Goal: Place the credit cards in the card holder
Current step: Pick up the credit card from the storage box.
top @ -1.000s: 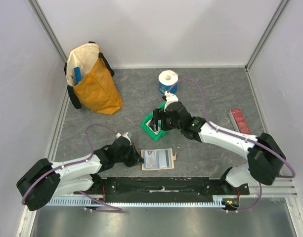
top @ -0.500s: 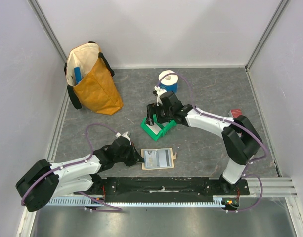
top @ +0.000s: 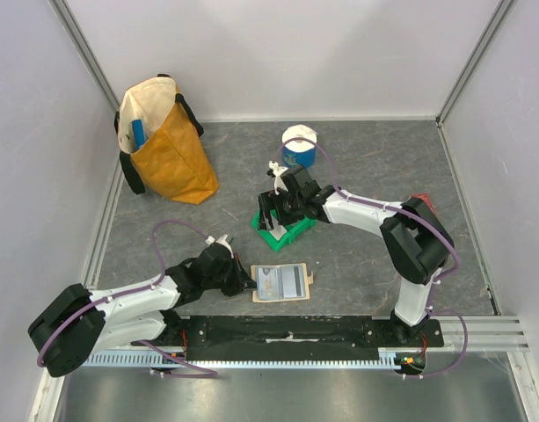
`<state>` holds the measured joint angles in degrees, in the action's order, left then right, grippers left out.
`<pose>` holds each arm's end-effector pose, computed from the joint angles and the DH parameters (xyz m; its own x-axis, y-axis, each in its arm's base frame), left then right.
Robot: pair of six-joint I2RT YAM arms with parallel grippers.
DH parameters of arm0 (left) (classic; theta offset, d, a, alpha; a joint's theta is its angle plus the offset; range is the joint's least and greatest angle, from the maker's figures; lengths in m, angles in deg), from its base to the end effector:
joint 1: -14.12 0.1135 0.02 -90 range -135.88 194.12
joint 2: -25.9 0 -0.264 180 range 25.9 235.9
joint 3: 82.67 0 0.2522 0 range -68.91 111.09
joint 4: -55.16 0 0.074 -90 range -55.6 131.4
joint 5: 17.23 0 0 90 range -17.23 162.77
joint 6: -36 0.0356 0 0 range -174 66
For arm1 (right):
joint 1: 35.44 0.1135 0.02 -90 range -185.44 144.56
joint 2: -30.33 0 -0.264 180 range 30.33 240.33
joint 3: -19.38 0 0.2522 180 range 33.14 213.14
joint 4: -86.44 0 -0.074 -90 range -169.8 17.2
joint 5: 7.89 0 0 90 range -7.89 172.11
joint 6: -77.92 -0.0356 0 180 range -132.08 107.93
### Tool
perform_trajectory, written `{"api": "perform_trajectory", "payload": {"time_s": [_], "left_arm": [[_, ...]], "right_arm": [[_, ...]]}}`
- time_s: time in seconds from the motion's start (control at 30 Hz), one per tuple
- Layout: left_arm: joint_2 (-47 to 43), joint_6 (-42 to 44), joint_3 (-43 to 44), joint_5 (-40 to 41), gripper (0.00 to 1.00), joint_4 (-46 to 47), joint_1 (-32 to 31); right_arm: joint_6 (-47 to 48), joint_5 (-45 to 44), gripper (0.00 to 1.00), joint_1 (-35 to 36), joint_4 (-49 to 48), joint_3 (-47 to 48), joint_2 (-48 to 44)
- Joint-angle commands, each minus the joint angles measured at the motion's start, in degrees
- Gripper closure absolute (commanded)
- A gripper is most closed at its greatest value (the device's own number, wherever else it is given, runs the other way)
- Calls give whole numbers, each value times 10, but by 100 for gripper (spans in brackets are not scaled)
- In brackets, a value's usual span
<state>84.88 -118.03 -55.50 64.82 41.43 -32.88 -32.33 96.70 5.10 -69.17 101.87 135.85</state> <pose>0.1156 -0.1312 0.1288 -0.9237 -0.3150 -0.2180 -0.0915 0.7340 -0.6729 0.2952 0.2643 0.1894 -0.7875 -0.2328 -0.5706 -0.5180 0.7517 0.4082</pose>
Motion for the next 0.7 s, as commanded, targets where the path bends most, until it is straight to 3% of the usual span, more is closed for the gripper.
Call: {"api": "perform_trajectory", "payload": {"time_s": [0.0, 0.43, 0.67], "left_arm": [[4, 5, 13, 7, 98, 3, 1], [5, 5, 13, 7, 98, 3, 2], [7, 5, 14, 6, 98, 3, 2]], "right_arm": [[11, 45, 11, -5, -1, 28, 2], [7, 59, 23, -13, -3, 30, -9], [6, 59, 37, -19, 0, 29, -12]]}}
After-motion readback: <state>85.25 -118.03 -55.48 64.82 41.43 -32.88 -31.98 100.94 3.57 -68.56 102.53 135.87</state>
